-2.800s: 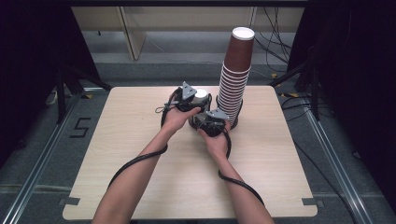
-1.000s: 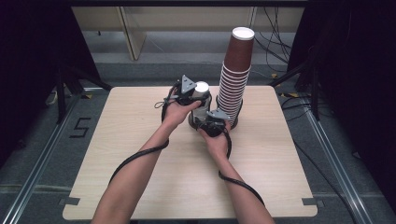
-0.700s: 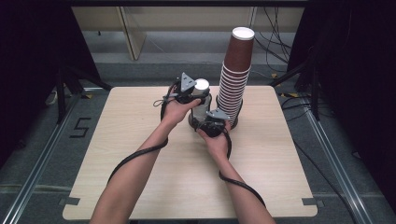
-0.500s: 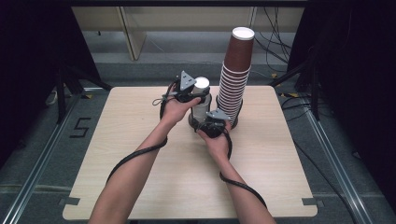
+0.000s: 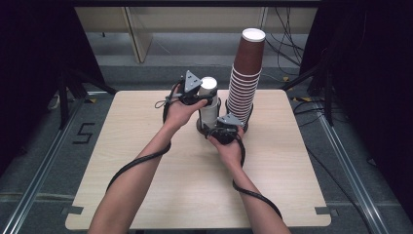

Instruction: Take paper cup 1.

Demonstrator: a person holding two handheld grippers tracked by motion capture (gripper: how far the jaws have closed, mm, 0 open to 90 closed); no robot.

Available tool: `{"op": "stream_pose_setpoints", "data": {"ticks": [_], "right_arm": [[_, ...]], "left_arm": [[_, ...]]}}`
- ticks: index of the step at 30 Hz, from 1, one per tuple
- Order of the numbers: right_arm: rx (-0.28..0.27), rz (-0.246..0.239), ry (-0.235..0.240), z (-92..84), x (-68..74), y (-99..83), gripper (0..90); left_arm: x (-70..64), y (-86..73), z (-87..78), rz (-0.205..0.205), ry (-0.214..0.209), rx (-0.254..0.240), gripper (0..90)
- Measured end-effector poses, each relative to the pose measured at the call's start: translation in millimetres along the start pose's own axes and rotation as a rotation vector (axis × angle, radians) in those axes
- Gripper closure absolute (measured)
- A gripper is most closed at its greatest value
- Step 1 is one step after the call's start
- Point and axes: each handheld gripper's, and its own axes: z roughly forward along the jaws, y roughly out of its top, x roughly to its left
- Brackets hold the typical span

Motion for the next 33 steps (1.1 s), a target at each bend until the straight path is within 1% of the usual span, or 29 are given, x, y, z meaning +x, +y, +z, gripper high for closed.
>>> {"op": "stream_pose_setpoints", "data": {"ticks": [1,2,3,4,5,6,8,11,12,13,14,15,16,17,18,20,21,22,23,24,25,26,27,28,29,30,31,32,33], "right_arm": [[-0.002,-0.005,0.0,-0.4,0.1,0.0,23.6],[0.0,0.004,0.008,-1.3,0.7,0.2,23.6],[0.004,0.001,-0.002,-1.9,1.4,0.0,23.6],[-0.006,0.004,0.005,-1.7,1.8,-0.2,23.6],[-0.004,-0.002,0.011,-3.1,1.1,0.3,23.6],[-0.018,-0.01,0.009,-3.7,1.3,-0.1,23.7],[-0.003,-0.01,0.019,-7.1,0.8,0.7,23.6],[-0.007,-0.009,0.019,-9.7,0.3,0.6,23.6],[-0.001,-0.002,0.011,-11.7,1.2,0.4,23.6],[0.02,-0.015,0.016,-15.7,-1.5,1.3,23.6],[0.02,-0.015,0.016,-15.7,-1.5,1.3,23.6],[0.004,-0.014,0.015,-17.1,-2.9,1.0,23.6],[-0.003,0.003,0.02,-17.9,-2.4,0.4,23.6],[0.0,-0.034,0.027,-18.8,-6.4,1.1,23.6],[0.012,-0.006,0.037,-21.1,-5.0,1.4,23.6],[0.025,-0.017,0.029,-23.0,-5.7,1.5,23.7],[0.006,-0.029,0.039,-22.1,-7.3,1.0,23.6],[0.013,-0.01,0.039,-24.0,-5.8,0.9,23.6],[0.018,-0.048,0.037,-25.4,-8.7,1.5,23.6],[0.027,-0.024,0.054,-27.6,-7.5,0.9,23.6],[0.027,-0.024,0.054,-27.6,-7.5,0.9,23.6],[0.042,-0.041,0.053,-29.4,-9.3,1.3,23.7],[0.042,-0.047,0.057,-30.4,-9.8,1.1,23.6],[0.027,-0.076,0.065,-29.6,-12.2,0.8,23.7],[0.04,-0.043,0.075,-32.8,-11.9,-0.2,23.7],[0.04,-0.043,0.075,-32.8,-11.9,-0.2,23.7],[0.046,-0.058,0.058,-35.4,-12.9,-0.2,23.7],[0.048,-0.062,0.073,-37.5,-16.0,-0.6,23.7],[0.048,-0.062,0.073,-37.5,-16.0,-0.6,23.7]], "left_arm": [[-0.4,0.9,-1.2,-0.001,-0.002,-0.001,33.8],[-0.4,1.9,-2.5,0.004,-0.002,0.0,33.8],[-0.9,2.7,-3.8,0.004,-0.004,0.001,33.8],[-1.1,3.5,-5.5,0.008,-0.006,0.003,33.8],[-1.5,4.3,-7.2,0.01,-0.009,0.004,33.8],[-1.9,5.1,-9.0,0.014,-0.012,0.006,33.8],[-2.6,6.8,-13.0,0.022,-0.017,0.011,33.7],[-3.1,8.8,-18.9,0.031,-0.027,0.024,33.7],[-3.4,9.2,-20.6,0.031,-0.031,0.028,33.7],[-3.6,9.5,-22.4,0.033,-0.032,0.035,33.7],[-3.9,9.8,-23.8,0.038,-0.031,0.037,33.7],[-3.9,10.1,-25.4,0.043,-0.032,0.044,33.7],[-3.9,10.4,-27.1,0.048,-0.034,0.049,33.7],[-3.9,10.6,-28.5,0.051,-0.035,0.054,33.7],[-4.4,10.8,-30.0,0.055,-0.035,0.061,33.7],[-5.5,10.9,-31.9,0.067,-0.042,0.074,33.7],[-6.5,11.0,-33.0,0.074,-0.045,0.081,33.7],[-7.4,10.9,-33.8,0.083,-0.05,0.087,33.7],[-8.3,10.7,-34.7,0.087,-0.057,0.091,33.7],[-9.0,10.5,-36.2,0.096,-0.054,0.102,33.7],[-10.2,9.9,-36.3,0.099,-0.064,0.103,33.7],[-11.3,9.4,-37.2,0.11,-0.063,0.106,33.7],[-12.5,8.8,-38.2,0.117,-0.065,0.111,33.7],[-13.6,8.4,-39.2,0.12,-0.065,0.114,33.7],[-14.5,8.2,-40.3,0.126,-0.069,0.118,33.7],[-15.4,8.3,-41.9,0.125,-0.071,0.116,33.7],[-15.3,9.1,-43.8,0.124,-0.069,0.109,33.7],[-14.8,10.3,-45.8,0.118,-0.071,0.105,33.7],[-14.4,11.4,-47.5,0.122,-0.071,0.103,33.7]]}}
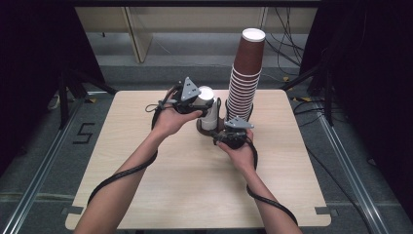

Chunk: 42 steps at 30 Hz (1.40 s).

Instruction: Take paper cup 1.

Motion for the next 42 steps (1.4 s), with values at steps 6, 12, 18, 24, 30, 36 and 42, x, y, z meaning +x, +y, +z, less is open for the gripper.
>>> {"op": "stream_pose_setpoints", "data": {"ticks": [6,12,18,24,30,36,42], "right_arm": [[-0.004,-0.001,-0.001,-7.7,-3.9,-0.3,23.7],[0.006,-0.007,-0.013,-17.9,-6.4,-0.7,23.7],[0.01,-0.018,0.018,-27.3,-9.6,-2.6,23.7],[0.03,-0.023,0.039,-39.4,-13.4,-5.8,23.7],[0.027,-0.047,0.051,-47.8,-15.3,-9.3,23.7],[0.036,-0.046,0.062,-58.3,-18.0,-13.1,23.6],[0.04,-0.059,0.073,-68.0,-19.3,-19.6,23.6]], "left_arm": [[0.6,1.1,-7.6,0.033,0.005,0.022,33.8],[-6.1,-5.2,-11.6,0.045,-0.011,0.056,33.7],[-13.6,-10.4,-17.1,0.079,-0.043,0.119,33.7],[-20.4,-17.3,-18.8,0.117,-0.078,0.189,33.7],[-26.8,-22.5,-18.8,0.15,-0.089,0.256,33.6],[-33.0,-28.3,-17.1,0.162,-0.127,0.277,33.6],[-40.7,-36.3,-13.8,0.18,-0.163,0.306,33.6]]}}
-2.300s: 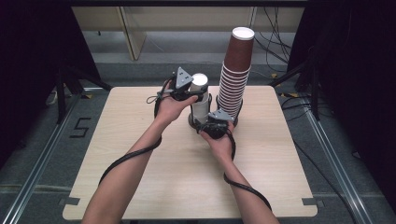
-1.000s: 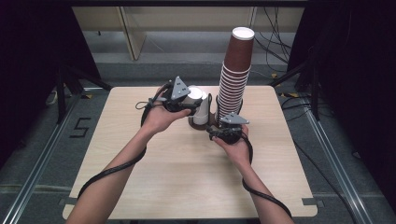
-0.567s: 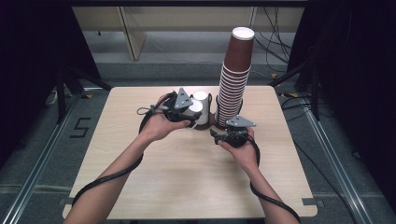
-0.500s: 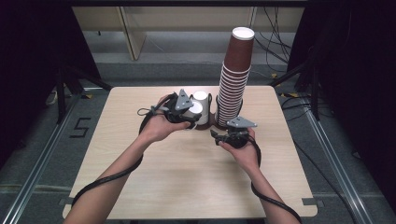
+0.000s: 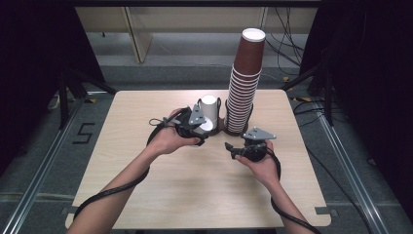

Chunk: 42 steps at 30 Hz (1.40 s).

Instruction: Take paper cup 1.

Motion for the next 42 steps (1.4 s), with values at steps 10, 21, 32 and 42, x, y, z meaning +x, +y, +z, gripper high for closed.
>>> {"op": "stream_pose_setpoints", "data": {"ticks": [10,21,32,42], "right_arm": [[0.026,-0.024,0.034,-6.4,-0.9,-8.5,23.6],[-0.014,-0.01,0.132,-10.9,13.0,-9.2,23.5],[-0.064,0.015,0.177,-4.3,21.8,-8.4,20.1],[-0.077,0.067,0.177,6.4,27.1,-4.5,15.6]], "left_arm": [[-10.2,-3.5,9.2,0.048,-0.041,0.045,33.6],[-24.2,0.0,26.2,-0.017,-0.068,-0.04,33.6],[-34.2,7.3,38.9,-0.039,-0.09,-0.079,33.6],[-42.5,11.0,45.9,-0.053,-0.098,-0.096,33.6]]}}
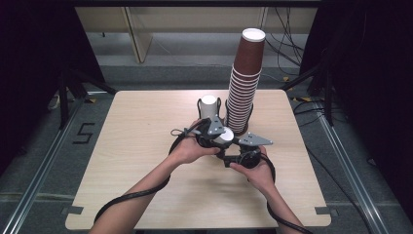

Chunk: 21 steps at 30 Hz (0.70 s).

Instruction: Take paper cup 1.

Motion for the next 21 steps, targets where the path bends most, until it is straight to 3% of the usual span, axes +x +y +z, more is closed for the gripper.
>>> {"op": "stream_pose_setpoints", "data": {"ticks": [1,2,3,5,6,9,11,13,15,16,21], "right_arm": [[0.0,0.0,0.0,0.0,0.0,0.0,15.6],[-0.002,-0.033,-0.017,0.8,-1.3,0.5,15.7],[0.002,0.001,0.001,2.2,0.2,0.2,15.7],[-0.017,-0.017,-0.01,4.5,-0.9,0.7,15.7],[-0.002,0.013,-0.013,3.9,1.1,0.9,15.8],[-0.019,-0.006,-0.017,6.0,0.4,1.8,16.4],[-0.02,0.013,-0.002,7.6,0.7,1.5,17.6],[-0.027,0.022,-0.011,8.2,1.1,1.3,19.6],[-0.041,-0.001,-0.03,7.7,-0.4,0.9,22.6],[-0.048,0.036,-0.022,8.5,2.3,-0.2,22.8],[-0.049,0.057,-0.015,6.8,0.7,-1.2,25.4]], "left_arm": [[0.3,0.1,0.4,0.004,-0.004,0.0,33.6],[-0.4,0.1,1.1,-0.004,-0.009,-0.004,33.6],[-0.7,0.0,1.2,-0.003,-0.006,-0.003,33.6],[-1.3,-0.6,1.8,-0.008,-0.001,-0.005,33.6],[-1.2,-0.8,2.0,-0.011,-0.001,-0.008,33.6],[-1.2,-1.4,2.0,-0.022,-0.005,-0.014,33.6],[-1.4,-1.3,1.8,-0.028,-0.009,-0.018,33.6],[-1.5,-1.0,1.6,-0.03,-0.009,-0.021,33.6],[-1.6,-0.9,1.6,-0.038,-0.004,-0.027,33.5],[-1.2,-0.9,1.4,-0.039,-0.01,-0.022,33.4],[-0.9,-1.2,2.5,-0.061,-0.013,-0.035,32.8]]}}
